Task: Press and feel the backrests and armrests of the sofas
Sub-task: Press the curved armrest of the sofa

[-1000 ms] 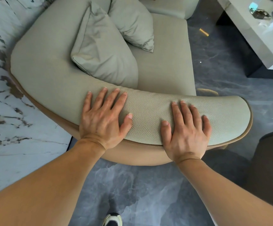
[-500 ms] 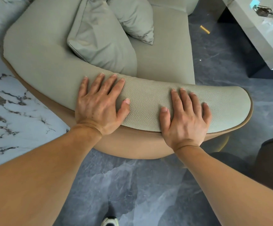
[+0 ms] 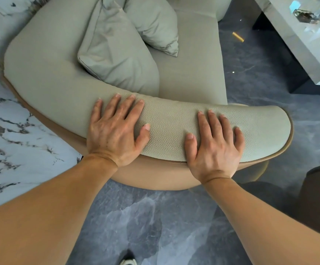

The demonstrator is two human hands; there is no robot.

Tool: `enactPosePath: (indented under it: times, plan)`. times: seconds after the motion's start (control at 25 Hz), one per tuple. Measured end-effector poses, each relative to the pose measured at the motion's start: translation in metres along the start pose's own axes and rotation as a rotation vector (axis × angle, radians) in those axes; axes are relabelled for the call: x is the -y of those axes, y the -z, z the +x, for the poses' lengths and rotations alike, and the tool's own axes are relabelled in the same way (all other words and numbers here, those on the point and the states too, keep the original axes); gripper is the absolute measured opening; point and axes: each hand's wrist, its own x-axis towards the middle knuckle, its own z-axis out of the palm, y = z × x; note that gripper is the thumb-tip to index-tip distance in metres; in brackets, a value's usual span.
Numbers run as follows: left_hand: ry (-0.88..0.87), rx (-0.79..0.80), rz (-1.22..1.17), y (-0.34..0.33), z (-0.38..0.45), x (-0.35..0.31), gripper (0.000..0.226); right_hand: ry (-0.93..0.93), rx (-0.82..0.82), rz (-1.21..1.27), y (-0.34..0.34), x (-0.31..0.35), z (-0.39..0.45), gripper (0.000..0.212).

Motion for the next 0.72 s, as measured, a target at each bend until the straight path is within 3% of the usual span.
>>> enactPosePath:
  times: [0.36, 0.72]
  plan:
    - [-0.004, 0.152, 0.039, 0.009, 0.002, -0.003, 0.065, -0.014, 0.080, -0.032, 0.007, 0.002, 0.000, 0.065]
    - [0.052, 0.725, -0.048, 0.059, 0.025, -0.008, 0.075, -0.070, 0.730, -0.074, 0.059, 0.004, 0.019, 0.067]
